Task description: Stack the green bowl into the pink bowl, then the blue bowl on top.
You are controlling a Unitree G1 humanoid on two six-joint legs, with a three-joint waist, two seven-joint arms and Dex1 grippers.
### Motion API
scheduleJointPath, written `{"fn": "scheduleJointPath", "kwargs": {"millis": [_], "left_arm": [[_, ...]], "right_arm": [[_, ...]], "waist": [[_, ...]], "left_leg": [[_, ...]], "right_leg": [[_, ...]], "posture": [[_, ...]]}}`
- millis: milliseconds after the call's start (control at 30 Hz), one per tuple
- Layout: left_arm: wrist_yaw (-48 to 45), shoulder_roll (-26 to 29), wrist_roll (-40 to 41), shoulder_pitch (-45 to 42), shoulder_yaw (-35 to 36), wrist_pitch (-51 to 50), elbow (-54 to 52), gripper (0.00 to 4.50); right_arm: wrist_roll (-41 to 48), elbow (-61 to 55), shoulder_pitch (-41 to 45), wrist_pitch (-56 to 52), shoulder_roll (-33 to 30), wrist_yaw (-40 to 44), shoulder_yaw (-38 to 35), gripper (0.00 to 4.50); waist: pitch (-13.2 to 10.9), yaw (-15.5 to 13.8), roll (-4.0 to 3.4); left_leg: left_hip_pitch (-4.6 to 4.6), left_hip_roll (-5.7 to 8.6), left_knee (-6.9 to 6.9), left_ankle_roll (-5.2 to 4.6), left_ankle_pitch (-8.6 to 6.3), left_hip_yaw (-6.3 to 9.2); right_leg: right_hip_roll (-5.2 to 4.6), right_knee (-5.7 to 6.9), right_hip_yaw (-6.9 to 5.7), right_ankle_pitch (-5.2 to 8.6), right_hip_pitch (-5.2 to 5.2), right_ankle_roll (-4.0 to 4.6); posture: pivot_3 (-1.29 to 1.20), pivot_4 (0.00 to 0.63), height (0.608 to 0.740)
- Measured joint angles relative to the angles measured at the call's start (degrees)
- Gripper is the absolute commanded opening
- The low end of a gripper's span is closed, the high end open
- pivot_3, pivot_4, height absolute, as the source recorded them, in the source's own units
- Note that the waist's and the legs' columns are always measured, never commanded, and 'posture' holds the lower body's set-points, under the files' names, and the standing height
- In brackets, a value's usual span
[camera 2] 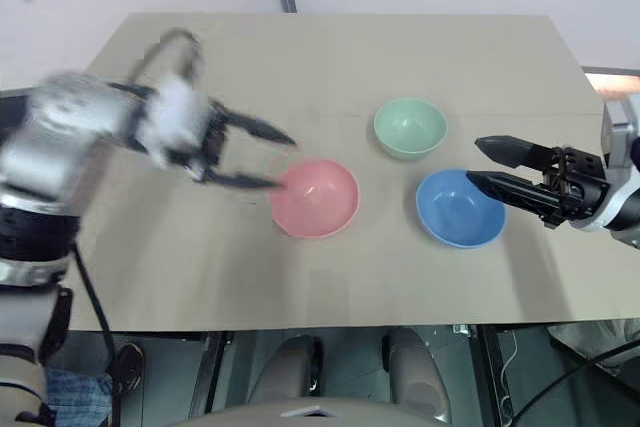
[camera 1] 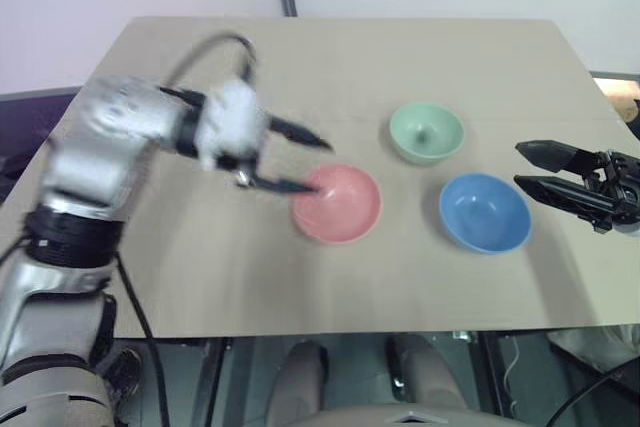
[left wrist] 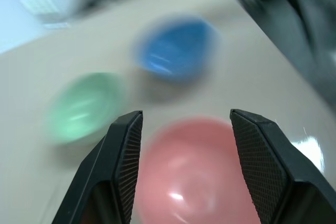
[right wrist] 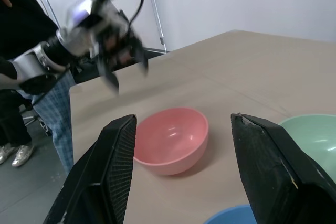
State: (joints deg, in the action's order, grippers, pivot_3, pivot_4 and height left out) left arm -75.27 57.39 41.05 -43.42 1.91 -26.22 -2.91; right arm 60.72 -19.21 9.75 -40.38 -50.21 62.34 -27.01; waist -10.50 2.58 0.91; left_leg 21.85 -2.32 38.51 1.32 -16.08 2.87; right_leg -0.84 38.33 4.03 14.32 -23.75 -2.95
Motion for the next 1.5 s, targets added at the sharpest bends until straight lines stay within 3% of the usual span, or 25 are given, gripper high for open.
{"fn": "scheduleJointPath", "kwargs": {"millis": [100,167,267,467,700,833,1033,1100,1233,1367,1500], "left_arm": [[5.28,2.22,5.82,7.51,10.45,-10.24,0.25,2.80],[6.00,3.53,7.22,20.49,18.28,-14.91,-0.46,2.80],[6.32,3.52,5.89,31.97,23.87,-15.88,-1.45,2.80],[9.79,2.74,4.31,43.59,36.17,-16.44,-5.34,2.80],[10.07,1.38,4.80,46.46,40.30,-16.79,-7.58,2.80],[9.67,1.39,6.18,46.42,40.53,-17.02,-8.99,2.80],[8.14,1.59,6.38,46.29,39.91,-16.67,-10.00,2.80],[7.82,1.76,6.42,45.54,38.97,-16.65,-10.10,2.80],[7.18,2.07,6.29,43.81,36.63,-16.18,-9.99,2.80],[6.57,2.27,5.96,42.75,35.33,-15.62,-9.55,2.80],[5.96,2.57,5.71,42.37,34.46,-15.46,-9.08,2.80]], "right_arm": [[0.03,-0.03,-0.18,0.10,0.00,0.09,0.13,3.18],[0.01,0.20,0.01,0.11,-0.02,0.27,0.12,3.18],[-0.07,1.21,0.83,0.16,-0.07,0.81,0.50,3.18],[-1.25,3.25,3.27,0.43,-0.23,2.33,2.36,3.18],[-3.55,6.11,6.38,0.69,-0.23,3.64,4.82,3.18],[-9.09,8.19,9.08,2.35,-0.23,2.56,8.74,3.18],[-24.09,13.62,19.99,2.83,-0.55,-7.13,19.98,3.18],[-32.40,19.34,25.61,3.66,-0.03,-9.10,27.23,3.18],[-43.11,28.07,35.52,10.25,7.05,-12.83,34.56,3.18],[-54.27,33.14,41.10,19.24,9.66,-11.53,43.27,3.18],[-58.13,35.59,41.17,26.30,11.84,-6.46,48.46,3.18]], "waist": [[0.01,-0.03,-0.03],[0.01,0.33,-0.06],[-0.03,-0.22,0.07],[-0.02,-1.50,0.09],[-0.02,-1.67,0.09],[-0.02,-1.48,0.08],[-0.03,-0.35,0.06],[-0.04,-0.18,0.05],[-0.05,0.22,0.03],[-0.04,-0.05,0.04],[-0.04,-0.26,0.04]], "left_leg": [[-0.04,0.00,0.00,0.00,0.00,-0.05],[-0.06,0.00,-0.04,0.01,0.00,-0.12],[0.02,-0.01,-0.02,0.01,0.00,-0.02],[-0.04,0.02,0.00,0.02,0.00,-0.10],[-0.03,0.01,0.00,0.02,0.00,-0.09],[-0.01,0.01,-0.01,0.02,0.00,-0.11],[-0.03,0.01,-0.03,0.02,0.01,-0.14],[0.05,0.02,-0.03,0.02,0.01,-0.18],[0.19,0.01,-0.10,0.03,0.01,-0.24],[0.35,0.01,-0.15,0.03,0.01,-0.23],[0.99,0.09,-0.06,0.05,0.02,-0.23]], "right_leg": [[-0.02,0.03,0.03,-0.01,0.02,0.01],[-0.03,0.04,0.09,-0.02,-0.03,0.06],[-0.03,0.05,-0.02,-0.02,-0.05,0.08],[-0.08,0.01,0.02,-0.02,-0.01,0.08],[-0.06,0.01,0.01,-0.02,-0.02,0.09],[-0.06,0.00,0.02,-0.02,-0.05,0.09],[-0.06,0.02,0.05,-0.03,-0.07,0.11],[-0.08,0.01,0.08,-0.04,-0.18,0.10],[-0.05,0.13,0.15,-0.05,-0.46,0.12],[-0.07,0.16,0.13,-0.04,-0.63,0.14],[-0.18,0.20,0.11,-0.06,-1.19,0.13]], "posture": [[0.00,0.150,0.740],[0.00,0.150,0.740],[0.00,0.150,0.740],[0.00,0.150,0.740],[0.00,0.150,0.740],[0.00,0.150,0.740],[0.00,0.150,0.740],[0.00,0.150,0.740],[0.00,0.150,0.740],[0.00,0.150,0.740],[0.00,0.150,0.740]]}}
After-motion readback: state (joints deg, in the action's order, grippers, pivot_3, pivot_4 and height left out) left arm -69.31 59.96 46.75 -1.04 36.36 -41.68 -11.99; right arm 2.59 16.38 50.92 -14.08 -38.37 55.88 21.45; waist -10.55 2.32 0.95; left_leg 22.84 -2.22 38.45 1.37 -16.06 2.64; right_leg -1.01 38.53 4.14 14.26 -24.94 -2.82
